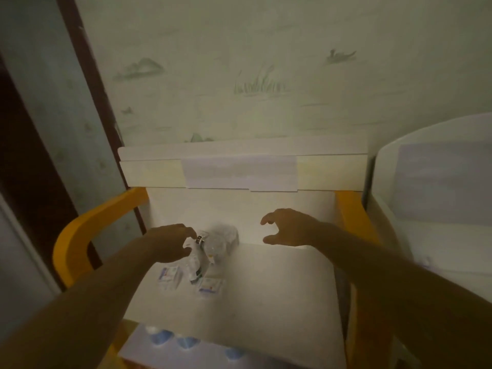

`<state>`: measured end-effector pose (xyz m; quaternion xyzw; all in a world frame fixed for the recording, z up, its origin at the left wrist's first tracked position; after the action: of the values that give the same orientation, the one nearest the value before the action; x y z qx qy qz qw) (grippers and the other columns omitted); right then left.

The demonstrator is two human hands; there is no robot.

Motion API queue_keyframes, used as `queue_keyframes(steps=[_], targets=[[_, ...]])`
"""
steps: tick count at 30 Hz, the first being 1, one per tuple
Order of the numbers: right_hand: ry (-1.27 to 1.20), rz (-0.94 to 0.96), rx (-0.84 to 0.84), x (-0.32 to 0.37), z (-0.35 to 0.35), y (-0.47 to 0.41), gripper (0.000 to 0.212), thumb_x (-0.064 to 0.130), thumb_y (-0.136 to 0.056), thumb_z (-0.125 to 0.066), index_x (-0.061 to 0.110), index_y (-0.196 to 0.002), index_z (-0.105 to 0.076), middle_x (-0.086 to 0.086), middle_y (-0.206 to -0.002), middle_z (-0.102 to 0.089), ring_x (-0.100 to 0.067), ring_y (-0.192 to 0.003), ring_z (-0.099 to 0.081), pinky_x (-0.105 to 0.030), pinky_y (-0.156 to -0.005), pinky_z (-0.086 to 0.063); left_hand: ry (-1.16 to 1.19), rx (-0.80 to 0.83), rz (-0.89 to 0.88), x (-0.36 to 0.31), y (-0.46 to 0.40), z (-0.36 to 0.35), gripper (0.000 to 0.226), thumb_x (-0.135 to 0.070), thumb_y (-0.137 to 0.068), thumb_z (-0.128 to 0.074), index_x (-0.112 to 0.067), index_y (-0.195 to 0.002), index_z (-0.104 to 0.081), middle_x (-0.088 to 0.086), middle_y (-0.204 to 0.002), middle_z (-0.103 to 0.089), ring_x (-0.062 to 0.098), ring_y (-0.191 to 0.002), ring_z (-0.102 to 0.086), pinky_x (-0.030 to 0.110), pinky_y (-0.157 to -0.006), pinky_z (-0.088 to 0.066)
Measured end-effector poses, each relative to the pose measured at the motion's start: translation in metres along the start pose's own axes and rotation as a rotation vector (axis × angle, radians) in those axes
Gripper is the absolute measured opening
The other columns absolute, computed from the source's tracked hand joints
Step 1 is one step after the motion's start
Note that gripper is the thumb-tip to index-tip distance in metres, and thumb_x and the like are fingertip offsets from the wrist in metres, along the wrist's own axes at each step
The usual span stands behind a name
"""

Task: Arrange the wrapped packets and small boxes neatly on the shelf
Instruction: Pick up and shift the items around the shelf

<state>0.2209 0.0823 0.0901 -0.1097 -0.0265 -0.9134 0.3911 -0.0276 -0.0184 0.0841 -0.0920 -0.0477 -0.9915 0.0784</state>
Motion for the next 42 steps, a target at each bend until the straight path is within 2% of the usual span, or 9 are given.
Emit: queue_keyframes(steps=[8,13,16,23,26,30,34,39,42], targets=[[0.023,-0.086,0.029,0.026,-0.032,-0.056,0.054,0.044,-0.09,-0.061,0.022,-0.137,-0.047,-0.001,-0.137,-0.053,-0.019,-0.124,-0.049,-0.033,-0.103,-0.041,0.098,0.191,-0.11,0.038,-0.056,-0.045,0.065,-0.044,-0.09,-0.06,-0.027,-0.146,-0.031,0.0,-0.148,-0.039,0.019,-0.13,-0.045,0.033,-0.107,-0.038],[-0.01,-0.145,0.055,0.051,-0.066,-0.098,0.058,0.046,-0.087,-0.064,0.026,-0.139,-0.045,0.0,-0.135,-0.054,-0.018,-0.117,-0.053,-0.032,-0.095,-0.046,0.205,0.274,-0.218,0.058,-0.084,-0.078,0.085,-0.05,-0.08,-0.07,-0.029,-0.149,-0.025,-0.001,-0.152,-0.033,0.02,-0.137,-0.036,0.034,-0.112,-0.033],[-0.02,-0.172,0.072,0.061,-0.084,-0.115,0.063,0.044,-0.087,-0.065,0.025,-0.142,-0.04,-0.002,-0.14,-0.05,-0.02,-0.123,-0.05,-0.035,-0.099,-0.044,0.234,0.268,-0.291,0.058,-0.097,-0.093,0.09,-0.056,-0.07,-0.074,-0.035,-0.146,-0.03,-0.006,-0.15,-0.036,0.017,-0.133,-0.041,0.035,-0.109,-0.037],[-0.071,-0.153,0.07,0.086,-0.115,-0.155,0.074,0.035,-0.085,-0.066,0.023,-0.148,-0.028,-0.001,-0.152,-0.034,-0.024,-0.135,-0.04,-0.039,-0.108,-0.039,0.172,0.18,-0.46,0.043,-0.101,-0.108,0.083,-0.052,-0.074,-0.072,-0.038,-0.144,-0.03,-0.006,-0.147,-0.04,0.018,-0.129,-0.043,0.035,-0.103,-0.042],[-0.088,-0.152,0.078,0.09,-0.135,-0.167,0.064,0.034,-0.083,-0.067,0.023,-0.139,-0.037,-0.002,-0.141,-0.044,-0.029,-0.123,-0.052,-0.042,-0.097,-0.048,0.15,0.162,-0.489,0.043,-0.103,-0.11,0.081,-0.05,-0.075,-0.072,-0.036,-0.144,-0.031,-0.004,-0.146,-0.041,0.019,-0.129,-0.042,0.034,-0.104,-0.041],[-0.04,-0.198,0.015,0.086,-0.145,-0.172,0.066,0.034,-0.08,-0.072,0.022,-0.135,-0.037,-0.006,-0.138,-0.043,-0.031,-0.113,-0.056,-0.043,-0.091,-0.05,0.107,0.156,-0.532,0.044,-0.103,-0.115,0.081,-0.049,-0.075,-0.074,-0.035,-0.144,-0.032,-0.005,-0.145,-0.043,0.019,-0.129,-0.04,0.034,-0.106,-0.037],[0.008,-0.212,-0.009,0.086,-0.147,-0.172,0.081,0.04,-0.073,-0.078,0.019,-0.135,-0.031,-0.009,-0.129,-0.042,-0.034,-0.101,-0.061,-0.04,-0.08,-0.052,0.072,0.125,-0.567,0.043,-0.102,-0.114,0.077,-0.051,-0.074,-0.074,-0.037,-0.14,-0.038,-0.005,-0.141,-0.048,0.017,-0.126,-0.044,0.035,-0.107,-0.039],[0.026,-0.231,0.054,0.081,-0.151,-0.165,0.087,0.04,-0.072,-0.078,0.018,-0.14,-0.028,-0.011,-0.136,-0.033,-0.036,-0.106,-0.058,-0.043,-0.087,-0.053,0.125,0.086,-0.573,0.047,-0.1,-0.096,0.07,-0.055,-0.073,-0.073,-0.038,-0.135,-0.045,-0.008,-0.131,-0.056,0.014,-0.117,-0.052,0.031,-0.099,-0.044],[-0.011,-0.239,0.074,0.08,-0.156,-0.159,0.087,0.042,-0.071,-0.079,0.02,-0.137,-0.028,-0.008,-0.136,-0.037,-0.034,-0.107,-0.058,-0.044,-0.087,-0.053,0.167,0.067,-0.551,0.051,-0.1,-0.08,0.069,-0.054,-0.075,-0.071,-0.037,-0.137,-0.044,-0.01,-0.133,-0.054,0.013,-0.119,-0.052,0.029,-0.099,-0.043]])
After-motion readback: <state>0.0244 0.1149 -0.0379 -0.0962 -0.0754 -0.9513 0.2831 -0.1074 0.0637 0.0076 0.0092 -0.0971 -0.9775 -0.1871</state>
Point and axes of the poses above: each hand's wrist, its own y-axis away from the middle knuckle, its own z-axis out of the back of the hand, x = y × z, the point moved 6 cm from there along -y, towards the middle knuckle
